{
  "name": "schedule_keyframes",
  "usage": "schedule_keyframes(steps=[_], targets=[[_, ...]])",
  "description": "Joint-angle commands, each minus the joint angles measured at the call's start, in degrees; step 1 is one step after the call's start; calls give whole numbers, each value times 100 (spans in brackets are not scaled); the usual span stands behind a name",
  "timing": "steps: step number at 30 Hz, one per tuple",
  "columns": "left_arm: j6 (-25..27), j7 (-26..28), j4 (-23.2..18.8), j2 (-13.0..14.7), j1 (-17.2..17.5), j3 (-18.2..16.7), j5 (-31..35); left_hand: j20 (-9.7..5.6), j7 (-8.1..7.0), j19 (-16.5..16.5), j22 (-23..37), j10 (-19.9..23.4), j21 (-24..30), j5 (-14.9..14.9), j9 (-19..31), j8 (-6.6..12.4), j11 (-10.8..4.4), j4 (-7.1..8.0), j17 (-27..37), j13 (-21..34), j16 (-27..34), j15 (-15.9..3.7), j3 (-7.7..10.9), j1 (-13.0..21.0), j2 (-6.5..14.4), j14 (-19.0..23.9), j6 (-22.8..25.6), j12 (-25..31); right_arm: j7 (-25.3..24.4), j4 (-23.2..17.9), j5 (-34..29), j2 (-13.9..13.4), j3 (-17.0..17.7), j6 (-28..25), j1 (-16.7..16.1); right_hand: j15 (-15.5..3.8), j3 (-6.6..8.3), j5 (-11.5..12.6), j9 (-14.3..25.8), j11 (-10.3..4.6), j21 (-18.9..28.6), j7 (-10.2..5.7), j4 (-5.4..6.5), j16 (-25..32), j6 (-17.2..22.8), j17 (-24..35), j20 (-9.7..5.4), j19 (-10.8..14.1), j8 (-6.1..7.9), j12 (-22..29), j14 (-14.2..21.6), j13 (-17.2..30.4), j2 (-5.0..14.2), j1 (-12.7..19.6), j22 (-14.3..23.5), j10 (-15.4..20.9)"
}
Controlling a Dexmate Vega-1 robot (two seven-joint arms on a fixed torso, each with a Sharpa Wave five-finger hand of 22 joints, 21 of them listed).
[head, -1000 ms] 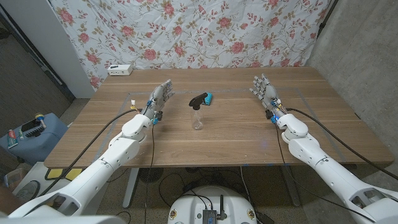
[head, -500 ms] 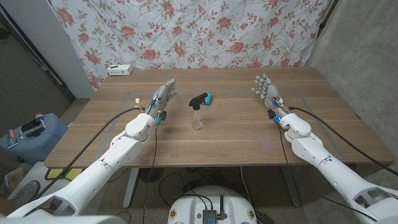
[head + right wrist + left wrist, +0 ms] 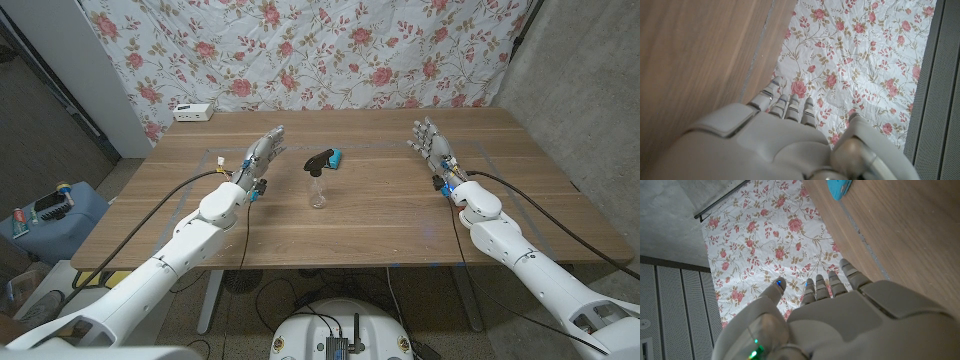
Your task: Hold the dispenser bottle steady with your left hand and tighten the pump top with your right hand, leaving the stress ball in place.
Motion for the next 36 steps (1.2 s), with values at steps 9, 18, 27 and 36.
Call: schedule_keyframes(steps=[9,18,27,36], targets=[[-314,-471,-87,442,259,-180,15,-112,-103,42,14,94,24,26,19,1,-118,-192,16,16,19,-157,-130,-8,-327,33,57,14,-502,-158,-307,121,-99,-45,6,-69,12,34,6,46,50,63,-52,38,51,-2,-208,67,41,50,77,20,20,8,18,94],[-486,-606,-244,642,485,-279,14,-136,-143,65,8,123,23,39,18,-2,-149,-303,15,14,25,-201,-201,15,-476,72,74,12,-628,-163,-355,187,-117,-41,-3,-67,17,41,5,57,48,69,-62,34,46,-5,-209,64,38,46,74,20,25,12,18,88],[-597,-725,-353,792,597,-330,75,-182,-182,137,0,183,31,63,17,6,-195,-489,16,13,34,-272,-299,86,-714,141,115,15,-506,-81,-289,227,-131,18,20,-64,20,46,5,62,46,73,-73,26,25,-8,-210,61,29,37,63,20,25,15,18,70],[-702,-854,-433,950,668,-372,163,-221,-208,176,-3,203,31,82,18,4,-222,-610,17,12,29,-306,-342,157,-832,162,128,9,-522,-135,-142,242,-68,-41,-53,-58,17,50,4,78,36,68,-80,11,-24,-9,-203,32,13,18,27,19,19,8,18,19]])
